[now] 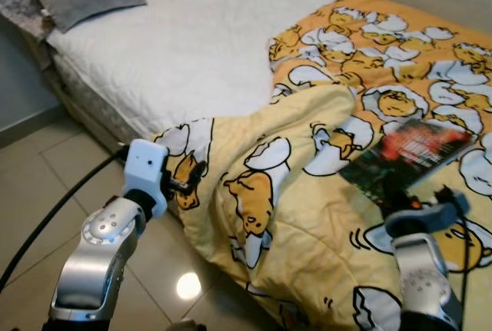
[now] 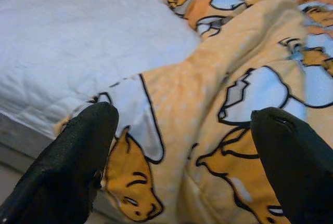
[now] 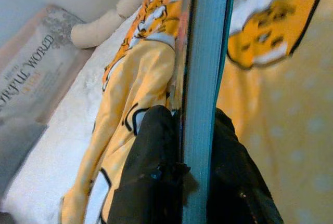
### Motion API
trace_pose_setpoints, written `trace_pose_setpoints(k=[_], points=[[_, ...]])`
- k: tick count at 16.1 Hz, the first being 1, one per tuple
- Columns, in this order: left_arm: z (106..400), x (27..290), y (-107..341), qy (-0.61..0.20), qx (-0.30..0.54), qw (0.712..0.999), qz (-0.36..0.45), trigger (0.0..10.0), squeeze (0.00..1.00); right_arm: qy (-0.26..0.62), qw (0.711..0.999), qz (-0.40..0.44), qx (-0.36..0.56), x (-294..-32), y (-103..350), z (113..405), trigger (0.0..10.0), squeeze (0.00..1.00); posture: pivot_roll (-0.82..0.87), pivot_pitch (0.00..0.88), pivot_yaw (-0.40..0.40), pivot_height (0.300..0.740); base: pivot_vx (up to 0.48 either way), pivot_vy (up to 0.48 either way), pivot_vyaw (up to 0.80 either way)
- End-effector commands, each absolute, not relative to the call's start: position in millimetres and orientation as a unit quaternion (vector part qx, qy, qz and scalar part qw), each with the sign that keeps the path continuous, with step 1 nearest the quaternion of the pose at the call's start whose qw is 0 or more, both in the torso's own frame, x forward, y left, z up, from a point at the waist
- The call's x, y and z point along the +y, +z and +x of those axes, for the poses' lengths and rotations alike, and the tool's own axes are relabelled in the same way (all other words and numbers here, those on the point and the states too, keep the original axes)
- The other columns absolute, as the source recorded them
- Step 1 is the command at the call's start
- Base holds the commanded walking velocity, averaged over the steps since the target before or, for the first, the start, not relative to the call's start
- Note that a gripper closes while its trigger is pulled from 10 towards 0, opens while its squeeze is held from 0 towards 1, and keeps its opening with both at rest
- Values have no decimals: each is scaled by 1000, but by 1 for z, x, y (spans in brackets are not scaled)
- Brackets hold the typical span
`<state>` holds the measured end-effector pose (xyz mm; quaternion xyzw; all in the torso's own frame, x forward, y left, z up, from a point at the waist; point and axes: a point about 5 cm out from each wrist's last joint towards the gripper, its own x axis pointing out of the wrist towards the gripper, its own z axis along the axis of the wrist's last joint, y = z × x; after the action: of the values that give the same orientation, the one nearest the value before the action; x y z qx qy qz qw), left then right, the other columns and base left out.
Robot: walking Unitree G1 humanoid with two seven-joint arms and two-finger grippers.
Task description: Clean up the room
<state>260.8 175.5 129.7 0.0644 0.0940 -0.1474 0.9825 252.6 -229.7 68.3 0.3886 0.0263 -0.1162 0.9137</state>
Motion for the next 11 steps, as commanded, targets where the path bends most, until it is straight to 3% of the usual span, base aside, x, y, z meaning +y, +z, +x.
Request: trace_pose_setpoints(k=[1, 2, 3, 6, 8, 11], points=[[267, 175, 137, -128, 81, 986, 70, 10000, 0, -75, 935, 347, -3, -217, 96, 267, 0, 0, -39, 0, -27, 740, 0, 0, 0], [268, 175, 137, -124, 80, 987, 68, 10000, 0, -74, 937, 340, -4, -215, 99, 270, 0, 0, -41, 0, -24, 740, 0, 0, 0], [269, 175, 134, -121, 85, 986, 72, 10000, 0, -63, 949, 308, 9, -203, 104, 271, 10000, 0, -38, 0, -25, 740, 0, 0, 0], [270, 171, 135, -131, 82, 985, 72, 10000, 0, -45, 967, 251, 32, -189, 103, 272, 10000, 0, -33, 0, -31, 740, 0, 0, 0], [272, 178, 135, -109, 96, 988, 56, 10000, 0, -31, 973, 223, 49, -176, 102, 271, 10000, 0, -23, 0, -28, 740, 0, 0, -641], [271, 181, 137, -120, 107, 987, 29, 10000, 0, -30, 976, 210, 49, -176, 103, 271, 10000, 0, -16, 0, -21, 740, 0, 0, -800]])
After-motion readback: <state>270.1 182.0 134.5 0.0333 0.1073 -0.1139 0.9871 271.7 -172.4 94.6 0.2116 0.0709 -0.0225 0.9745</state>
